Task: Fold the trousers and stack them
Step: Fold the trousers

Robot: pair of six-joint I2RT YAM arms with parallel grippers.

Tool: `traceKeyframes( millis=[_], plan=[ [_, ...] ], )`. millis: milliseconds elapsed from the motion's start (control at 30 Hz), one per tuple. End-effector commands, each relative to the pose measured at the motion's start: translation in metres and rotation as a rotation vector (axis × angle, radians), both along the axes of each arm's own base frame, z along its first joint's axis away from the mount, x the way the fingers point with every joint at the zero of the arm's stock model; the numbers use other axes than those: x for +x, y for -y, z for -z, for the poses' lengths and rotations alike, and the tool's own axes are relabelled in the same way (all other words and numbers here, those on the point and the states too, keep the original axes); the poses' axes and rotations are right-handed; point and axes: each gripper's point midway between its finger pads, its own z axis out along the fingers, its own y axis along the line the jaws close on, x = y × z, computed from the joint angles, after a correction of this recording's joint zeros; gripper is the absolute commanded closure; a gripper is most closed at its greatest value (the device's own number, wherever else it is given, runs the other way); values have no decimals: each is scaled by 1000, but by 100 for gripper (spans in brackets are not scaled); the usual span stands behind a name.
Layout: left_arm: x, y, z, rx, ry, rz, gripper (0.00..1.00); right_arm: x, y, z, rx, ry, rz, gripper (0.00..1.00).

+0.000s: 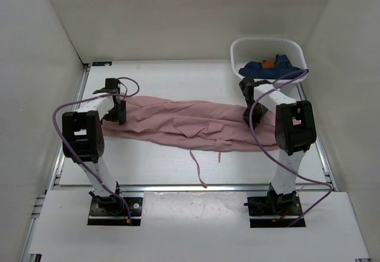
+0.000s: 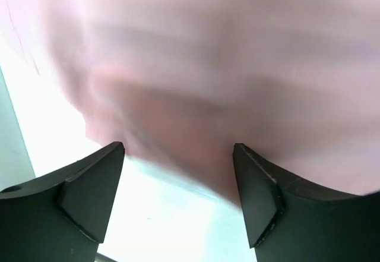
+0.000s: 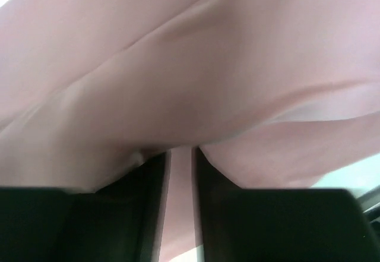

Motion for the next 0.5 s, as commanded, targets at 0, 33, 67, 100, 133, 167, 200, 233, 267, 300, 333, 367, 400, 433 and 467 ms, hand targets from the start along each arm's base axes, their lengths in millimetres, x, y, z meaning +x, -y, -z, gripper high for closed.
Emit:
traceKeyframes(
  millis=[0, 33, 67, 100, 133, 167, 200, 233, 267, 300, 333, 367, 400, 433, 467],
  plan=[
    [9, 1, -23, -76, 76, -21, 14, 7, -28, -20, 76, 41, -195, 61],
    [6, -1, -29, -100, 75, -30, 12, 8, -42, -27, 87, 65, -282, 53],
    [3, -4, -41, -122, 94, -41, 12, 7, -48, -34, 82, 70, -354, 46],
    [-7, -18, -46, -142, 82, -84, 10, 7, -54, -47, 70, 86, -477, 36],
    [-5, -21, -57, -177, 112, -93, 9, 6, -71, -57, 68, 107, -568, 32],
    [-6, -27, -69, -195, 146, -110, 9, 6, -76, -69, 43, 122, -665, 29],
    [-7, -35, -77, -215, 168, -131, 9, 6, -84, -73, 36, 125, -723, 27],
    [-7, -52, -85, -248, 201, -176, 7, 6, -102, -85, 35, 158, -796, 26],
    [-6, -61, -91, -263, 226, -195, 6, 9, -111, -91, 32, 180, -843, 26],
    [-7, -69, -95, -280, 242, -215, 6, 14, -121, -93, 20, 189, -906, 26],
    [-6, -86, -99, -306, 268, -253, 6, 14, -144, -98, 64, 211, -975, 26],
    [-5, -93, -97, -316, 271, -268, 6, 17, -156, -90, 79, 197, -1015, 26],
    [-7, -97, -84, -337, 233, -290, 6, 14, -172, -89, 81, 188, -1090, 26],
    [-7, -105, -79, -350, 228, -311, 6, 22, -188, -97, 88, 218, -1128, 26],
    [-5, -105, -76, -385, 221, -311, 6, 19, -196, -82, 78, 162, -1167, 26]
  ],
)
